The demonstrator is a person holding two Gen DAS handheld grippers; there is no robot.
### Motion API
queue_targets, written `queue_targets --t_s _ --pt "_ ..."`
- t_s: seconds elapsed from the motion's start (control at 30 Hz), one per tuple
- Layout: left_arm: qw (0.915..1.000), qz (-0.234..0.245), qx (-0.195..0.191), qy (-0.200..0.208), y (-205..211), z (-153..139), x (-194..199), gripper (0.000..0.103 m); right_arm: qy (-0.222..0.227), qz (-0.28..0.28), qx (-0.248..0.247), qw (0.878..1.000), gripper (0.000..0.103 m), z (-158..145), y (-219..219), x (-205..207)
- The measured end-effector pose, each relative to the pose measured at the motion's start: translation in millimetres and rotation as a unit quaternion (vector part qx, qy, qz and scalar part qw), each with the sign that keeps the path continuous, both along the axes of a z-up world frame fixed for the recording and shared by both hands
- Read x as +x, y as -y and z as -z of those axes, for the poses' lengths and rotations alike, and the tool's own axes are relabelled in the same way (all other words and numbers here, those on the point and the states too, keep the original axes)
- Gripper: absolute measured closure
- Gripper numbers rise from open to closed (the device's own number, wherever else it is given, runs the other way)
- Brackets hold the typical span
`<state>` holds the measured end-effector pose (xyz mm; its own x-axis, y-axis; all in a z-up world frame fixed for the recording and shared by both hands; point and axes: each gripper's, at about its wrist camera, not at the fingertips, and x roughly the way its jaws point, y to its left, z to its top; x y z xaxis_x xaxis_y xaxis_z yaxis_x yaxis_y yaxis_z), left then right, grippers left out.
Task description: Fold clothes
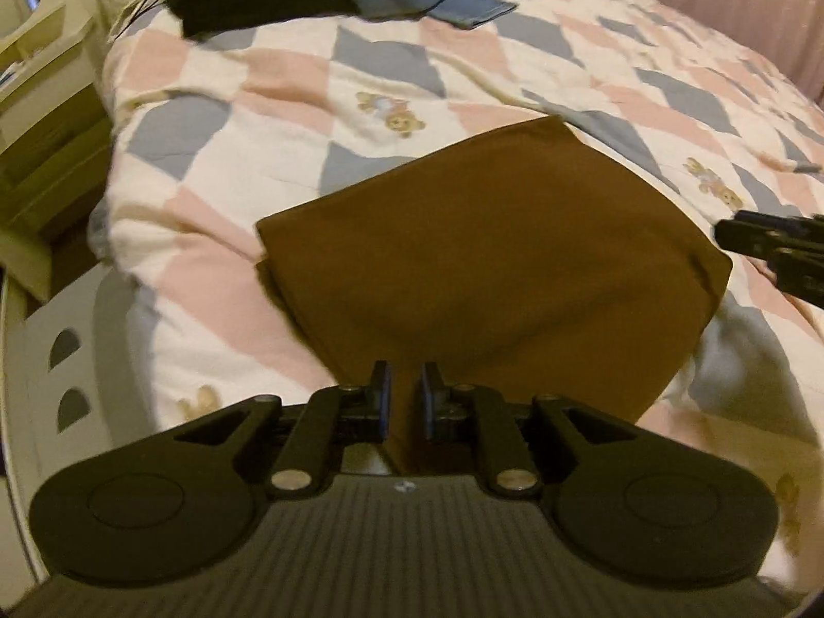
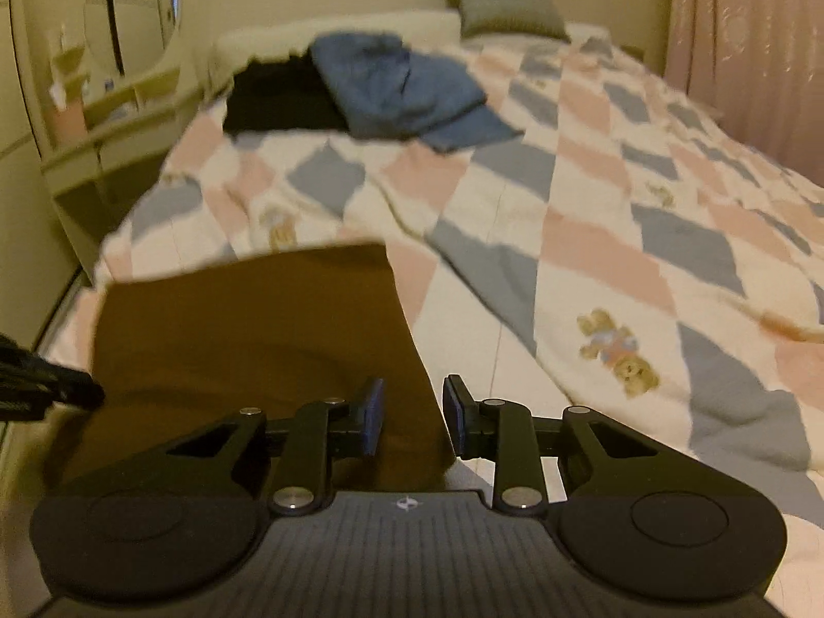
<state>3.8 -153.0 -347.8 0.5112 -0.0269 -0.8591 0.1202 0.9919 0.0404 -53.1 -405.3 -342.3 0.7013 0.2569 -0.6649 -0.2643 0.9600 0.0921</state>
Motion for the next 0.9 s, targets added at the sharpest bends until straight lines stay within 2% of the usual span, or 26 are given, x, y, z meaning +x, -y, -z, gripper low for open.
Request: queue_targets --t_s 0.2,0.33,0.47,0.53,0.6,0.67,0.7,0.77,0.83,0.9 --pt "0.9997 -0.017 -0.003 -0.017 9 -13 -5 0.091 -0.005 -0.009 0.013 1.0 0.073 -11 -1 -7" --pt "0.9997 -0.012 -0.013 -0.017 16 -15 -10 0.091 -0.007 -0.014 0.018 1.0 0.073 -10 -2 -10" --pt "0.9987 -0.015 -0.033 -0.037 16 -3 -14 0.091 -0.018 -0.023 0.022 0.999 0.073 5 -6 -9" --pt "0.9981 -0.019 -0.038 -0.045 14 14 -15 0.09 -0.06 -0.029 0.003 0.998 0.073 26 -14 1" --pt "0.9976 -0.025 -0.049 -0.042 8 22 -16 0.089 -0.075 -0.028 -0.011 0.997 0.073 35 -20 7" --pt "0.9956 -0.038 -0.081 -0.028 -6 12 -21 0.088 -0.058 -0.021 -0.014 0.998 0.073 25 -21 3" --pt "0.9946 -0.046 -0.091 -0.02 -15 4 -26 0.082 -0.044 -0.023 -0.015 0.999 0.07 16 -21 -3" --pt "0.9928 -0.062 -0.101 -0.02 -35 -4 -35 0.076 -0.007 -0.056 -0.044 0.997 0.064 2 -31 -24" --pt "0.9874 -0.084 -0.127 -0.042 -58 -5 -42 0.076 0.036 -0.131 -0.105 0.985 0.057 -3 -54 -53" --pt "0.9776 -0.111 -0.164 -0.071 -79 -1 -44 0.076 0.076 -0.223 -0.175 0.956 0.051 5 -83 -85"
